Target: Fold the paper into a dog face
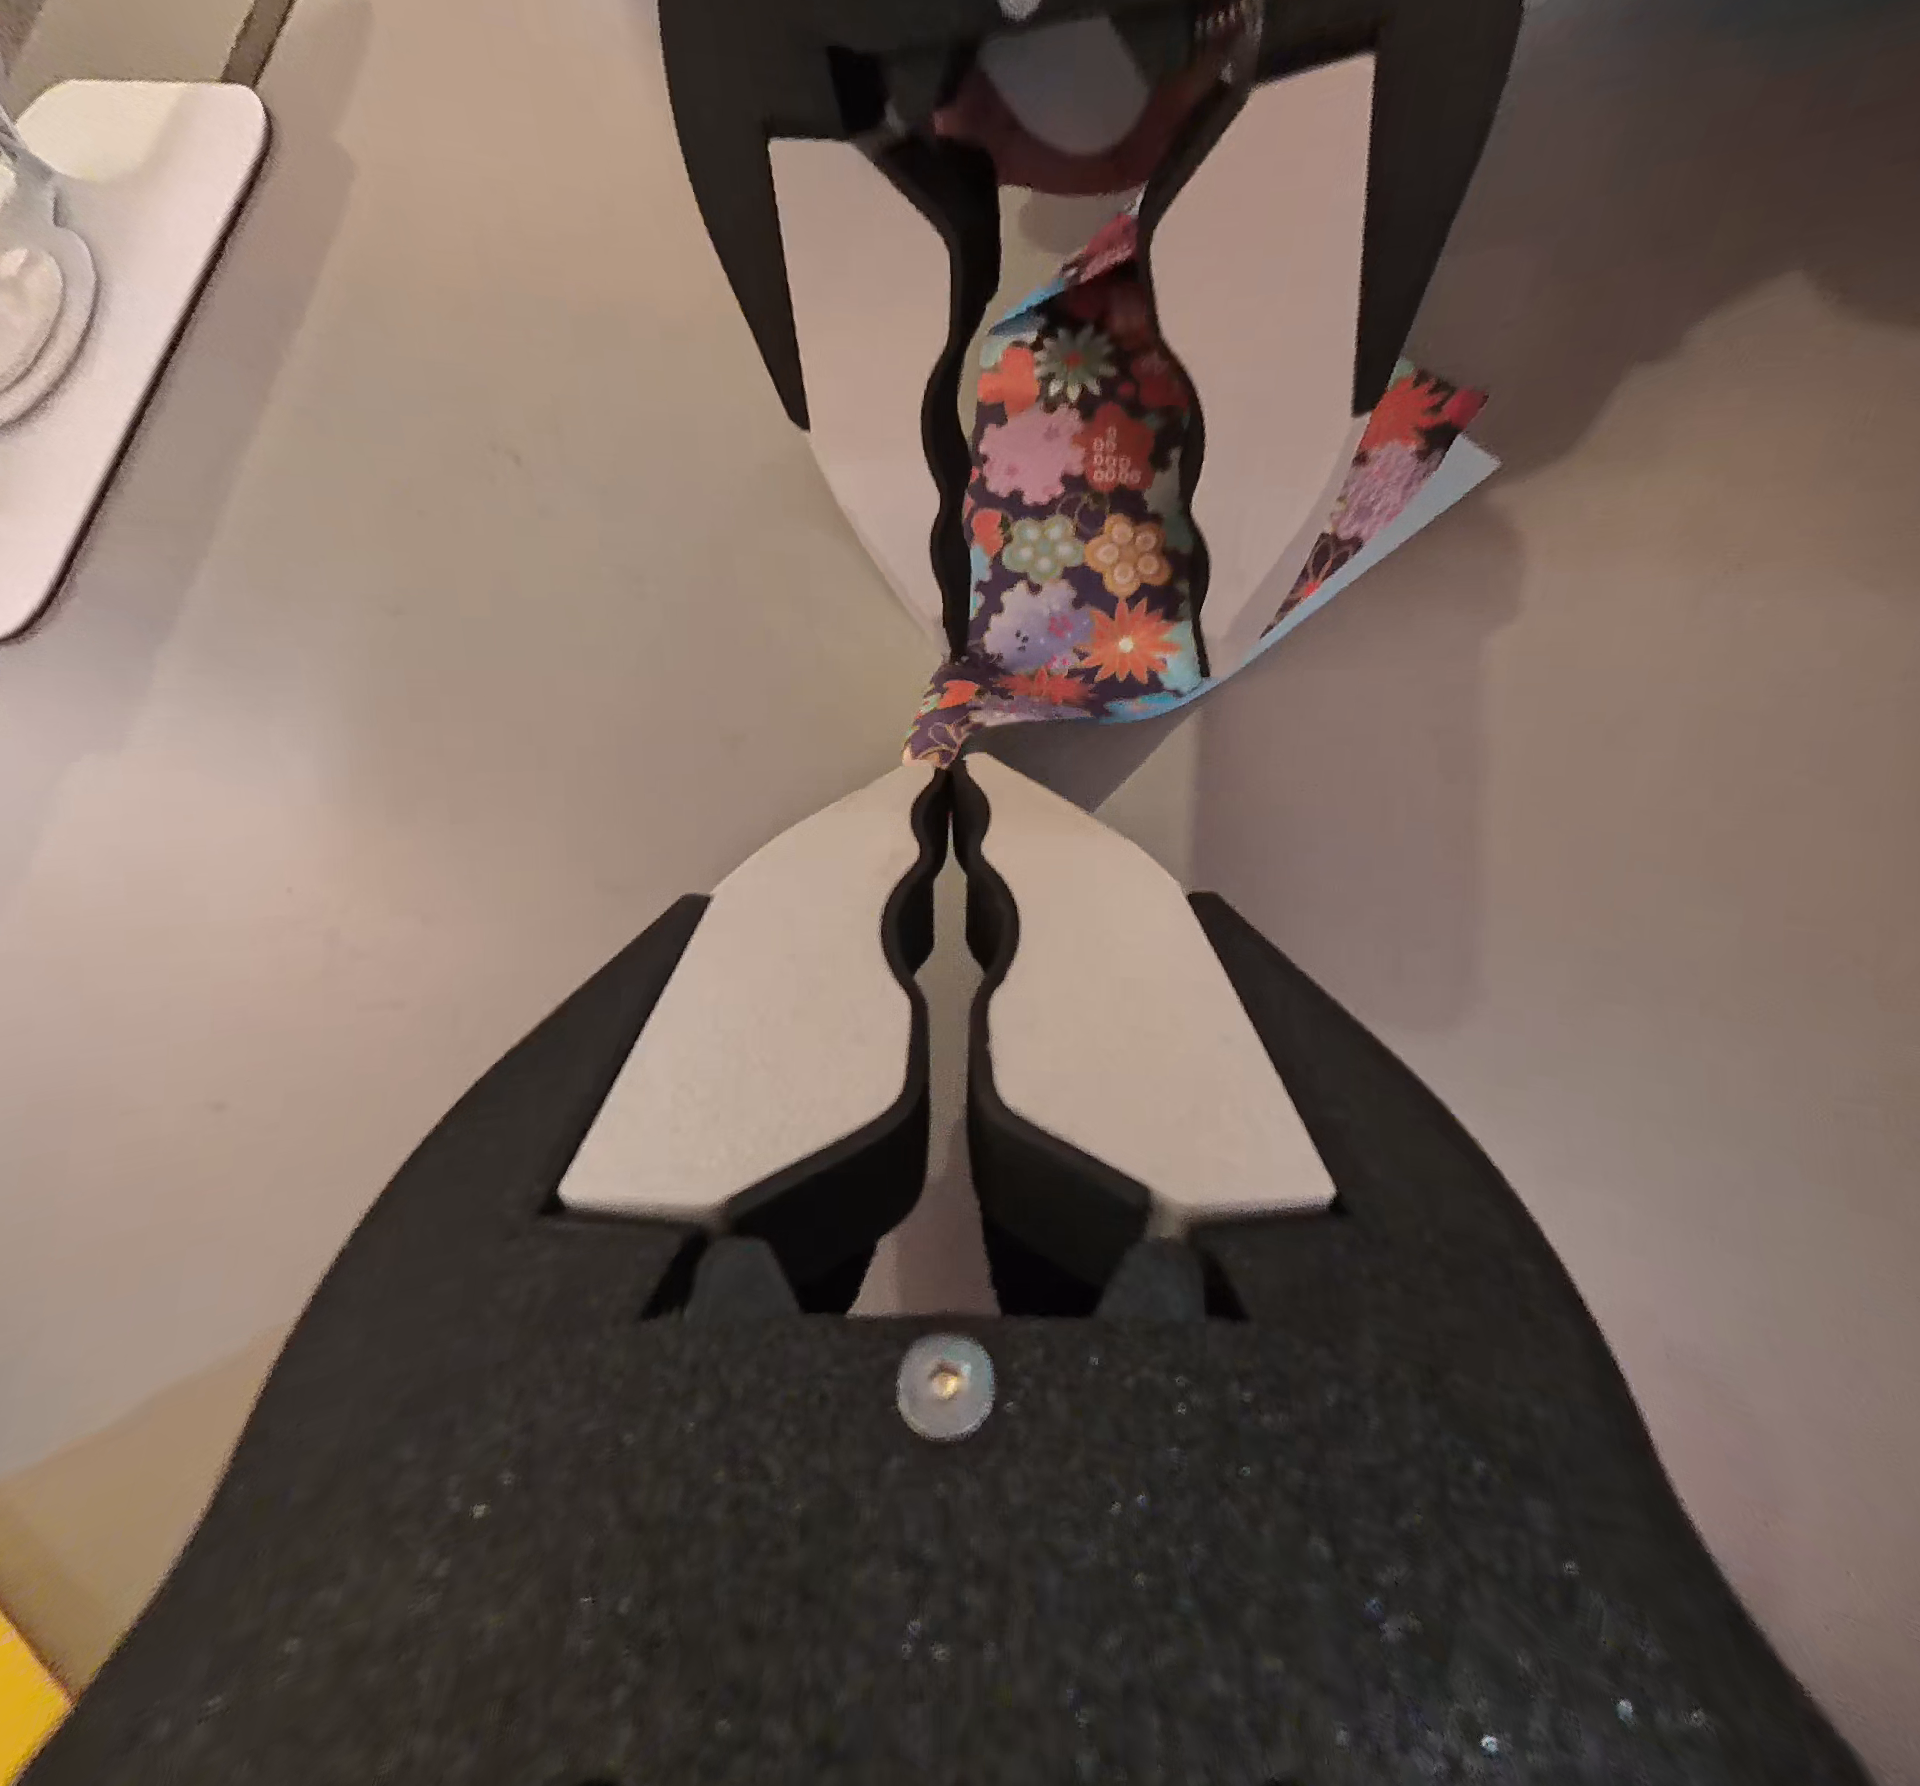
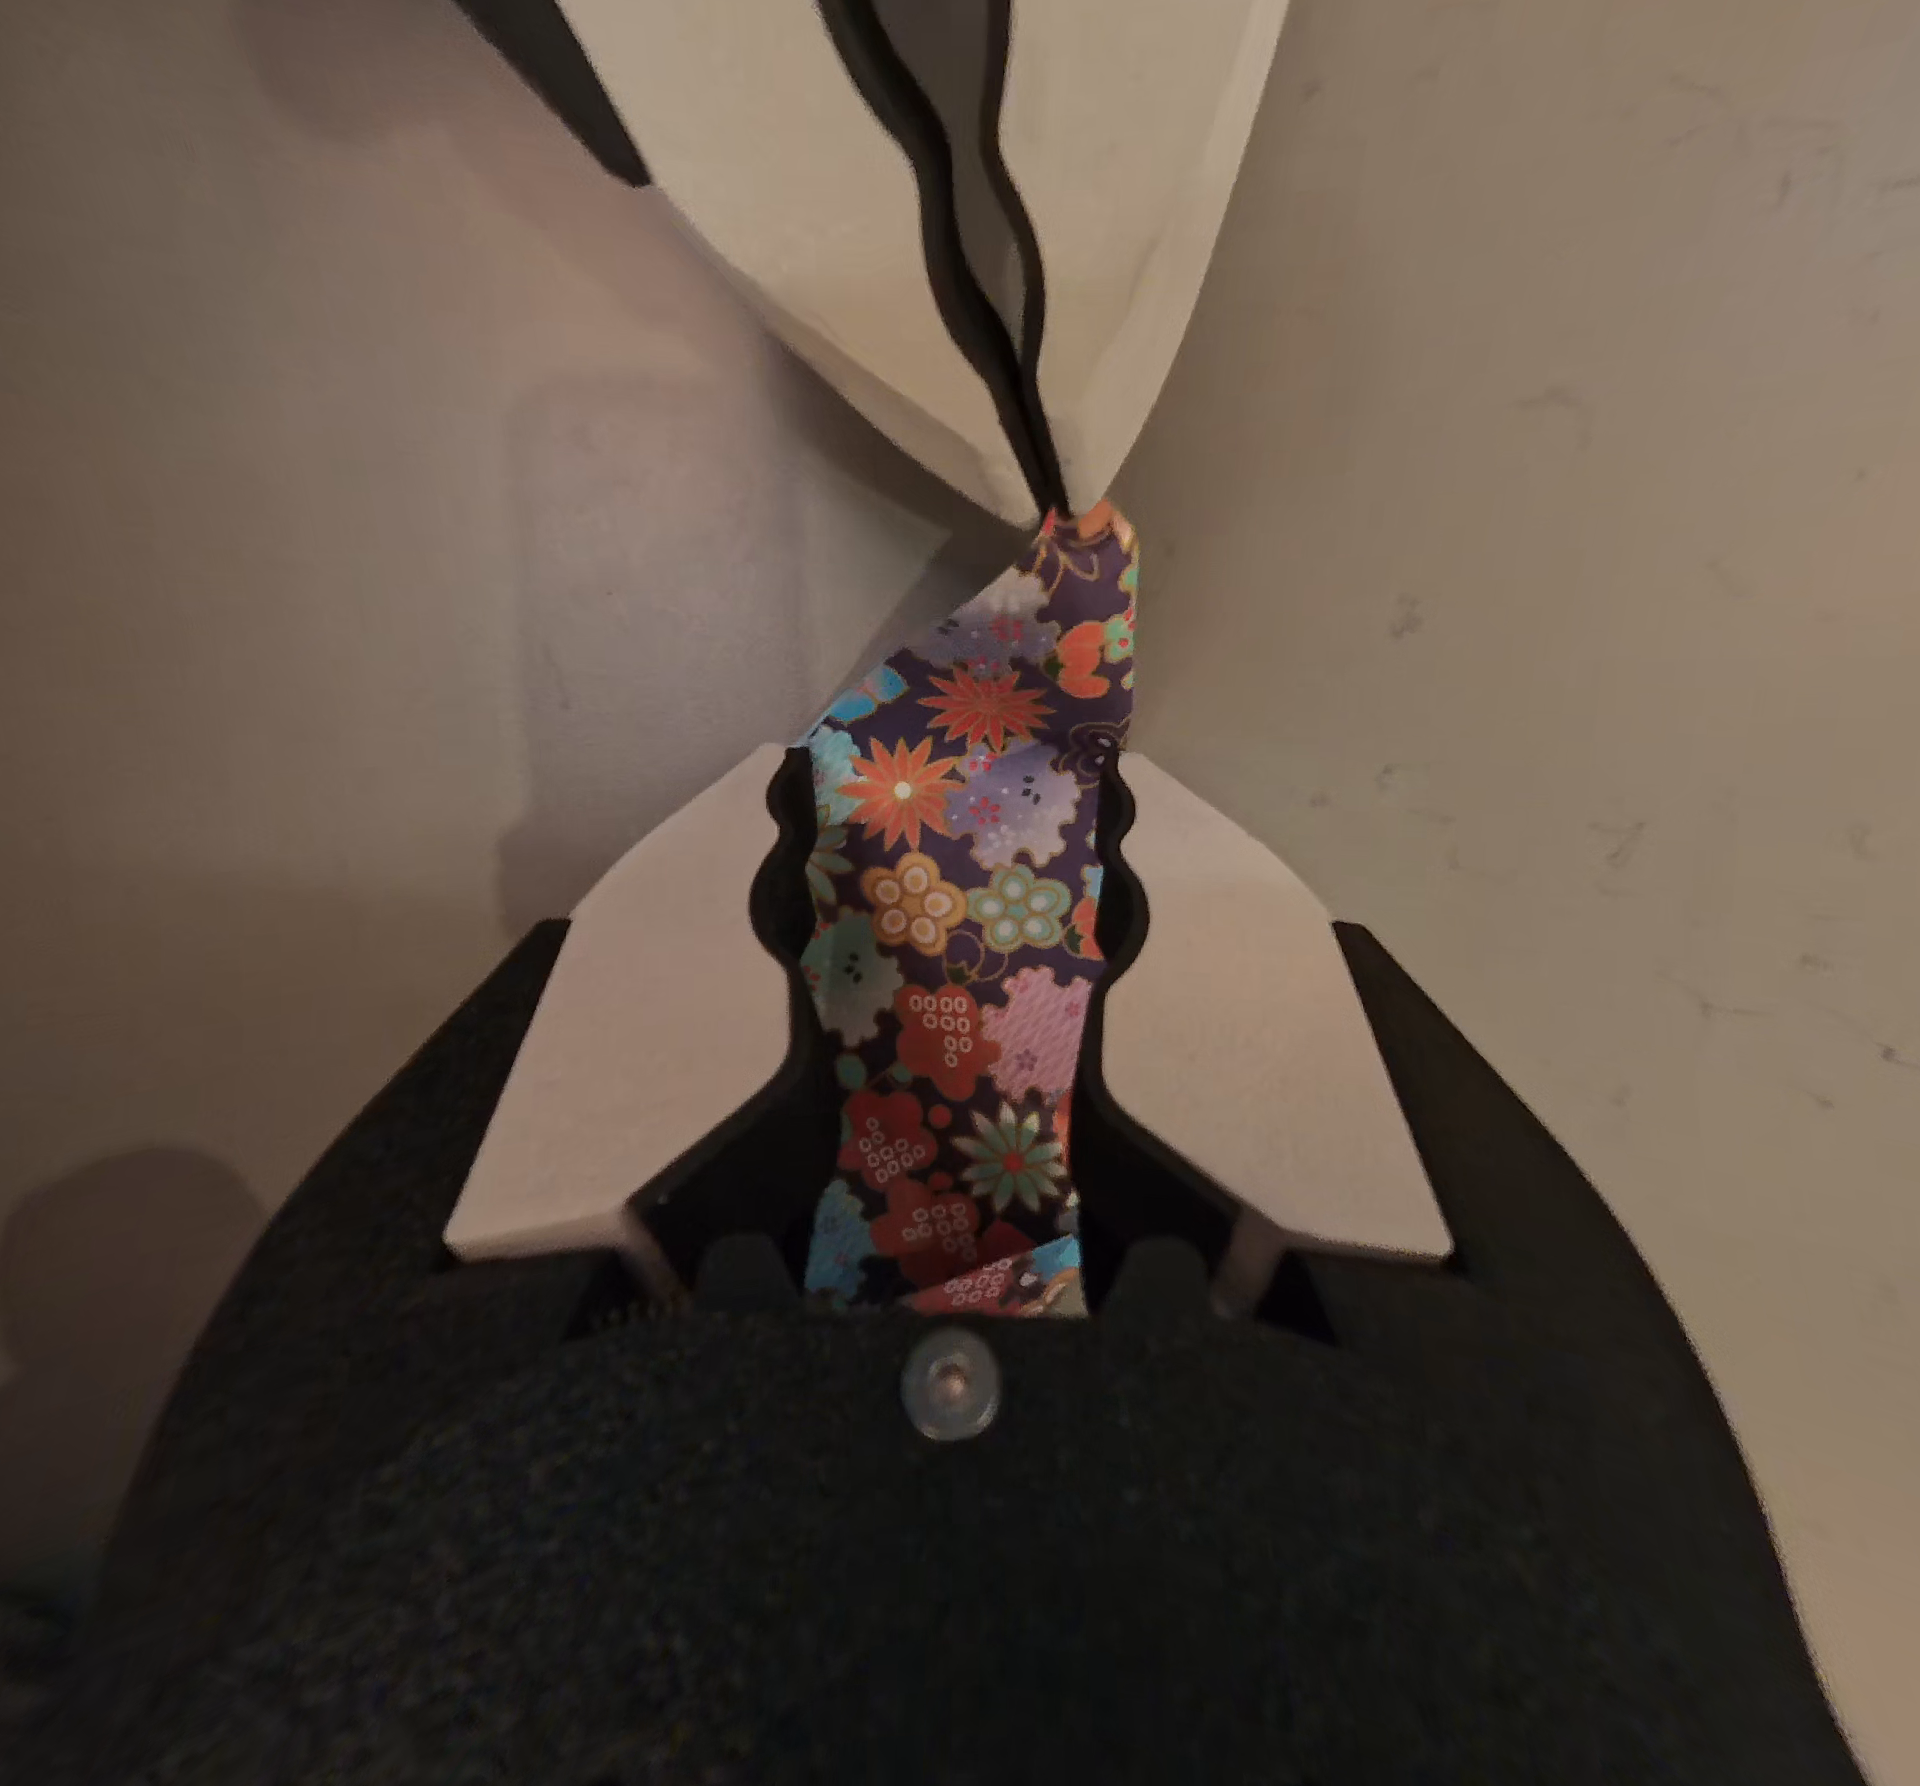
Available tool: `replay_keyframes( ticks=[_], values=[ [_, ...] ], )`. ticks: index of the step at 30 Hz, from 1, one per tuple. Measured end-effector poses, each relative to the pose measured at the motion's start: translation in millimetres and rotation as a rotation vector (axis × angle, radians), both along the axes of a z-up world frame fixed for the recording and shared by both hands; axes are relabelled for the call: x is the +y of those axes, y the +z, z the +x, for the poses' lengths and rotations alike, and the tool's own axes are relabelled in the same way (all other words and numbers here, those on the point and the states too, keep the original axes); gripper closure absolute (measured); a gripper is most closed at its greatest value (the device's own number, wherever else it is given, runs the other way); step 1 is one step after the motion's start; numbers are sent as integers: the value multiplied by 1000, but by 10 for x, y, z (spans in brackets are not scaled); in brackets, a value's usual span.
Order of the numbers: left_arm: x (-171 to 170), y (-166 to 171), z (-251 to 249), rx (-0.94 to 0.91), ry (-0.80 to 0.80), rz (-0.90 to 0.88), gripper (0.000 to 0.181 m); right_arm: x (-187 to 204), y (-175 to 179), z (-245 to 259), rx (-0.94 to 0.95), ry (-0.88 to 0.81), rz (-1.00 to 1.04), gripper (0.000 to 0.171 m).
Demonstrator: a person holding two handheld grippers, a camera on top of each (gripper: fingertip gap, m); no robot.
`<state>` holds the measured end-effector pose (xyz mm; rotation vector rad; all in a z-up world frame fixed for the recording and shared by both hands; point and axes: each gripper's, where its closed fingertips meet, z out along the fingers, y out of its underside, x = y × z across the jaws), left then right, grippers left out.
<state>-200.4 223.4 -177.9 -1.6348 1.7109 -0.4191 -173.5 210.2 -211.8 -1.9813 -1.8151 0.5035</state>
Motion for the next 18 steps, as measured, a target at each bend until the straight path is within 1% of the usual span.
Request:
replay_keyframes(
  ticks=[6,14,16,18],
  values=[
    [-149,-9,155,-38,-48,-12,181,0,2,-4,20,2,3,119],
    [-253,-108,293,-18,-78,64,181,0,1,-5,23,4,4,120],
    [-241,-117,278,-28,-56,59,176,0,2,-6,27,3,4,120],
    [-194,-157,234,-29,-8,30,162,-1,2,-6,29,4,4,120]
  ],
)
